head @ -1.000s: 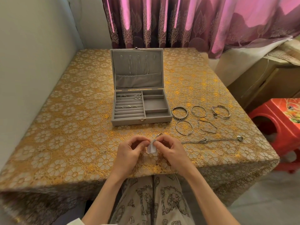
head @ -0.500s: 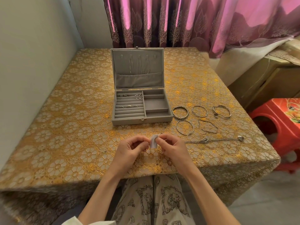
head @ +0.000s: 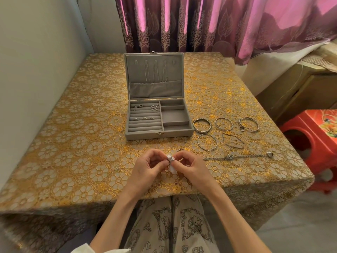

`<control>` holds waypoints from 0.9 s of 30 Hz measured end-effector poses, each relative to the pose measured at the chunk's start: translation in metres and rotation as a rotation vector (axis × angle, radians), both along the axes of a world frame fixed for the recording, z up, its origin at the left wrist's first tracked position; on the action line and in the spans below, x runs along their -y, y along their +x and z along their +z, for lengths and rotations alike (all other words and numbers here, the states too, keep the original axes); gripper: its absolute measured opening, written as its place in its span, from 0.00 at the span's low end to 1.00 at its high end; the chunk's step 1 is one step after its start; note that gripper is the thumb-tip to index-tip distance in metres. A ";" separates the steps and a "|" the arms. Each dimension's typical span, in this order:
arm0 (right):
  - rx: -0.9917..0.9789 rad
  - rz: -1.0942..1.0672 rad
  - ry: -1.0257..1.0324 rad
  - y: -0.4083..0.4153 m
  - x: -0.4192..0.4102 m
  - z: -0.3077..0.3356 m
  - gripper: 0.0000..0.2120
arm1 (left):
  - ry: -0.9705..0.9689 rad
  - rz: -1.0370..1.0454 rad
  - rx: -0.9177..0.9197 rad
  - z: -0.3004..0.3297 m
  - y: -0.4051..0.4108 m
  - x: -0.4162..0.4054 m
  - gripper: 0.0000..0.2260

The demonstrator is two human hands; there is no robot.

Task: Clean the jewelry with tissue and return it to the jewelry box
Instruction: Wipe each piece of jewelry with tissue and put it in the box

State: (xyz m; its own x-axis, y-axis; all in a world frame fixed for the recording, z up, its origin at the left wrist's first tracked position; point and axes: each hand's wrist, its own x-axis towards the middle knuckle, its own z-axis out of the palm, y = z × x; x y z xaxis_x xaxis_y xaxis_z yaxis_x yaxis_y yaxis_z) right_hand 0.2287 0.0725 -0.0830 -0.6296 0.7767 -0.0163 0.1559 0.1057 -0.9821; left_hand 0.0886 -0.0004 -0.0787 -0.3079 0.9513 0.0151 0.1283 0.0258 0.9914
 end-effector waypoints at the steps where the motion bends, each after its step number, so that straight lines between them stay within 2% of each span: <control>1: 0.016 0.015 0.017 0.000 0.000 0.000 0.03 | 0.000 -0.004 -0.014 0.000 0.000 0.000 0.08; 6: 0.065 0.063 0.063 0.001 -0.001 -0.001 0.02 | -0.013 -0.021 -0.084 0.001 0.002 0.000 0.07; 11: 0.086 0.060 0.081 -0.002 0.000 0.000 0.03 | -0.058 -0.064 -0.001 0.004 -0.002 0.001 0.06; 17: 0.043 0.079 0.029 0.000 0.001 0.004 0.04 | -0.092 -0.092 0.050 0.009 -0.004 0.001 0.06; 22: 0.030 0.039 0.004 0.001 0.003 0.005 0.04 | -0.099 -0.074 0.006 0.011 -0.005 0.003 0.05; 27: -0.096 -0.048 -0.131 0.005 0.001 0.007 0.06 | -0.103 -0.038 -0.013 0.012 -0.009 0.005 0.05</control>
